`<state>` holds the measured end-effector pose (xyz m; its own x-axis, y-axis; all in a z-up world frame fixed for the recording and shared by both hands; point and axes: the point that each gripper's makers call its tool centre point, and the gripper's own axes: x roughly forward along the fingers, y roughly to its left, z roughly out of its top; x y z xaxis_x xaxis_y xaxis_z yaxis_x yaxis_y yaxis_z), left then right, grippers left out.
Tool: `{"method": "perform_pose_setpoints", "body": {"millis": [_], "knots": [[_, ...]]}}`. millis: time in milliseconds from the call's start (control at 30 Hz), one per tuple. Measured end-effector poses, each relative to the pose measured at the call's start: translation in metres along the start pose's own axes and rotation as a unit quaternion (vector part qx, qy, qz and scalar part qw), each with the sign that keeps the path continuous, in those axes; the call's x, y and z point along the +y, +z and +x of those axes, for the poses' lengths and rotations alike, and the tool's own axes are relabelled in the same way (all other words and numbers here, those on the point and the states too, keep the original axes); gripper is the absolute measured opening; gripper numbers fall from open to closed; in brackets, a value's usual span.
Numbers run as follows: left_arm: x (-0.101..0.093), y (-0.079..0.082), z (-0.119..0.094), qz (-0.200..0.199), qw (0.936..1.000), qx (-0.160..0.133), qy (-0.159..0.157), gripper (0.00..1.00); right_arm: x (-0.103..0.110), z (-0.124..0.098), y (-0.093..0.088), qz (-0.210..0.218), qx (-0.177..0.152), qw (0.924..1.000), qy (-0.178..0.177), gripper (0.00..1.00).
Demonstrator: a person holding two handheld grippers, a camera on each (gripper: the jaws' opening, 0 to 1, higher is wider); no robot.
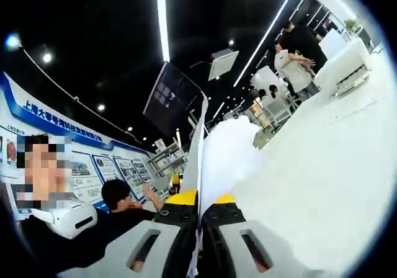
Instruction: Organize the stack of printing papers by aligning and flattening the scattered papers on the table
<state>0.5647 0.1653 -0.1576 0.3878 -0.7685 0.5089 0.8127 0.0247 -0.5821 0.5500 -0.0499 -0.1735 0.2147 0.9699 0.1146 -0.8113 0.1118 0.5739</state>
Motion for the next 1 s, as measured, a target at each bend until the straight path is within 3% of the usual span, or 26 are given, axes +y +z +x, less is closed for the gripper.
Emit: {"method": "perform_pose_setpoints", "body": {"millis": [267, 367, 467, 633, 833, 967, 1000], "knots": [[0.005, -0.01, 0.001, 0.0, 0.9992, 0.039, -0.001, 0.18, -0.011, -0.011, 0.011, -0.022, 0.022, 0.9995, -0.004, 0.0], [0.008, -0.017, 0.001, 0.029, 0.9972, 0.068, 0.009, 0.18, -0.013, -0.014, 0.012, -0.026, 0.027, 0.9993, 0.0, 0.0], [0.001, -0.022, 0.005, 0.051, 0.9949, 0.087, -0.003, 0.18, -0.014, -0.019, 0.013, -0.031, 0.029, 0.9991, 0.007, 0.0], [0.007, -0.036, 0.008, 0.13, 0.9818, 0.138, 0.012, 0.13, -0.016, -0.023, 0.016, -0.055, 0.032, 0.9979, 0.011, 0.0], [0.014, -0.04, 0.013, 0.157, 0.9733, 0.166, 0.022, 0.16, -0.024, -0.027, 0.025, -0.096, 0.036, 0.9947, 0.013, 0.0], [0.024, -0.042, 0.015, 0.197, 0.9604, 0.195, 0.031, 0.18, -0.025, -0.027, 0.025, -0.109, 0.043, 0.993, 0.013, 0.0], [0.024, -0.042, 0.017, 0.2, 0.9597, 0.195, 0.028, 0.2, -0.025, -0.026, 0.024, -0.112, 0.045, 0.9926, 0.012, 0.0]]}}
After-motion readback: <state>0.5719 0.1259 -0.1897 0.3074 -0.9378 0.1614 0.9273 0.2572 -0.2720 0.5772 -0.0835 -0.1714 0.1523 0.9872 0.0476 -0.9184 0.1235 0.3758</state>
